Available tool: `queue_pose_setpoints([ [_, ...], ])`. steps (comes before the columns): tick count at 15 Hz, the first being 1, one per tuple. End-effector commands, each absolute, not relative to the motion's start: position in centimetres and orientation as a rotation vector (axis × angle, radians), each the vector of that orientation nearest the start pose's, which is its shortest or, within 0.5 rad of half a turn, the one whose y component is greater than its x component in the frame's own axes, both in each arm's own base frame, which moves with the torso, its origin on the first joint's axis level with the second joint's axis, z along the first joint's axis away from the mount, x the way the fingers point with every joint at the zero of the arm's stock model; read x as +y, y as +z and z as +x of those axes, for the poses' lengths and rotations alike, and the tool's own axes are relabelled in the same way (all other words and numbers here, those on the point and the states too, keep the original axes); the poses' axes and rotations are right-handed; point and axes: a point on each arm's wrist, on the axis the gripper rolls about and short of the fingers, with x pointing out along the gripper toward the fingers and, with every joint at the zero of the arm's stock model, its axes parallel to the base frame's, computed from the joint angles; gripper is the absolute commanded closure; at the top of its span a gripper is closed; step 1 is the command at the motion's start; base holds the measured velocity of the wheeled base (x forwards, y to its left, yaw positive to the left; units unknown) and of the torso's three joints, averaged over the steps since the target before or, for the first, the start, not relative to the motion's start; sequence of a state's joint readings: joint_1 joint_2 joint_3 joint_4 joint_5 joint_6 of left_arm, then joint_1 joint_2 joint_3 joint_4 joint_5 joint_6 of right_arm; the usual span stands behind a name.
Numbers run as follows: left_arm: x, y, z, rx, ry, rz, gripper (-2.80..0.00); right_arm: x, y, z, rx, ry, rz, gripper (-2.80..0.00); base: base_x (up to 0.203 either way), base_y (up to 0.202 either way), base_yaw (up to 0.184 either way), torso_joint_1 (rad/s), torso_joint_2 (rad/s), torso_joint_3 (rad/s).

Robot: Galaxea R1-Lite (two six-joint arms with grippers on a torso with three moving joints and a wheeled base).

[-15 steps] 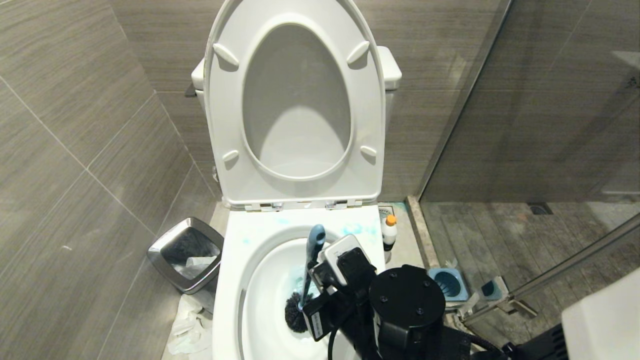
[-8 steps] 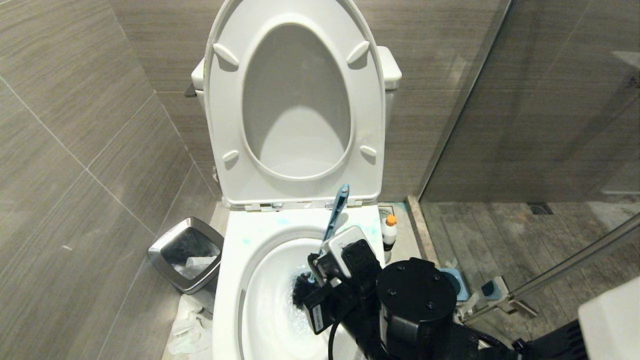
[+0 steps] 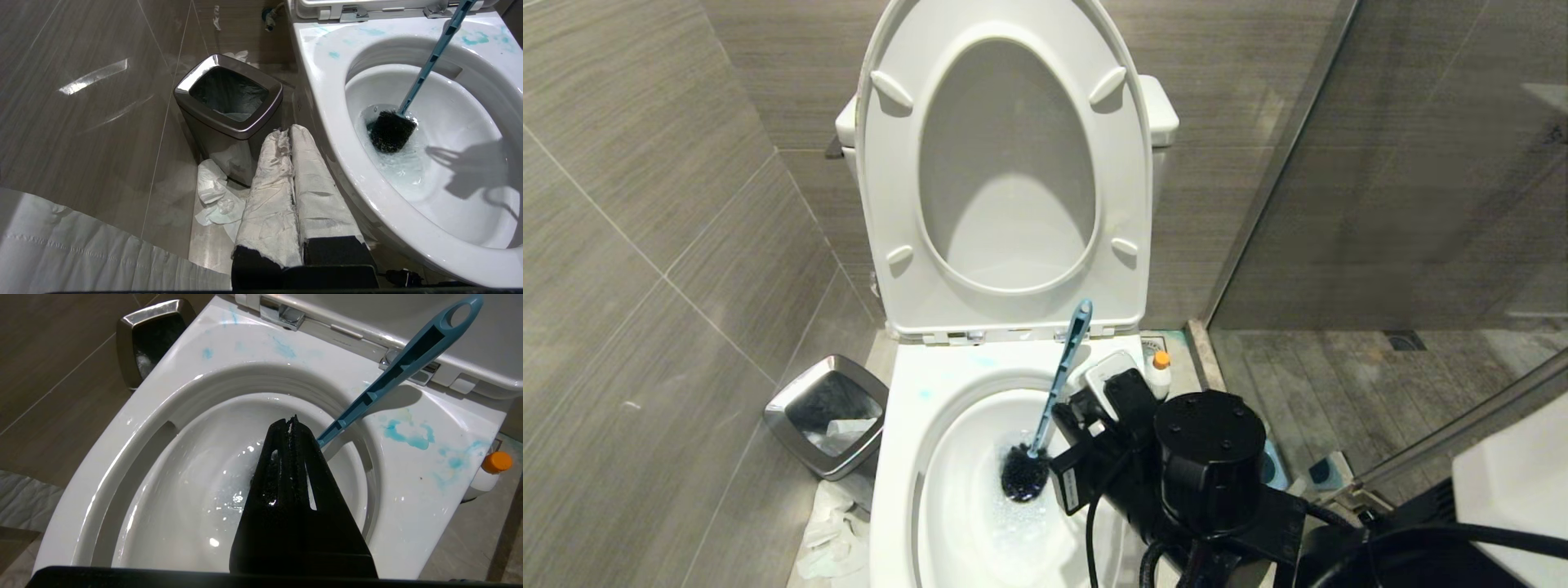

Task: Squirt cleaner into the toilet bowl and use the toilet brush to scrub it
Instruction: Scrub the toilet bowl

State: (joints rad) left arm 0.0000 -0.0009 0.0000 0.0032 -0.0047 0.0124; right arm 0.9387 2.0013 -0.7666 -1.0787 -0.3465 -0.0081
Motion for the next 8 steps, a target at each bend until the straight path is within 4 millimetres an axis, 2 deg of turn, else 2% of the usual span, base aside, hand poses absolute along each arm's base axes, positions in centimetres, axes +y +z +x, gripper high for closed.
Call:
queue_pose_setpoints([
  [1, 0.0, 7.5, -2.3, 0.005, -0.005, 0.014, 0.0, 27.6, 12.7, 22.5, 0.094, 0.562, -0.076, 0.0, 0.0, 0.0, 0.0, 0.0, 0.0, 0.0],
  [3, 0.0, 7.5, -2.3, 0.005, -0.005, 0.014, 0.0, 27.0, 12.8, 23.3, 0.092, 0.542, -0.064, 0.0, 0.0, 0.0, 0.0, 0.0, 0.0, 0.0],
  [5, 0.0, 7.5, -2.3, 0.005, -0.005, 0.013, 0.0, 26.1, 13.8, 24.2, 0.074, 0.573, -0.031, 0.0, 0.0, 0.0, 0.0, 0.0, 0.0, 0.0],
  [7, 0.0, 7.5, -2.3, 0.005, -0.005, 0.012, 0.0, 25.5, 14.9, 23.8, 0.122, 0.613, 0.034, 0.0, 0.0, 0.0, 0.0, 0.0, 0.0, 0.0],
  [8, 0.0, 7.5, -2.3, 0.005, -0.005, 0.012, 0.0, 25.1, 15.2, 23.5, 0.176, 0.617, 0.068, -2.8, 0.0, 0.0, 0.0, 0.0, 0.0, 0.0],
])
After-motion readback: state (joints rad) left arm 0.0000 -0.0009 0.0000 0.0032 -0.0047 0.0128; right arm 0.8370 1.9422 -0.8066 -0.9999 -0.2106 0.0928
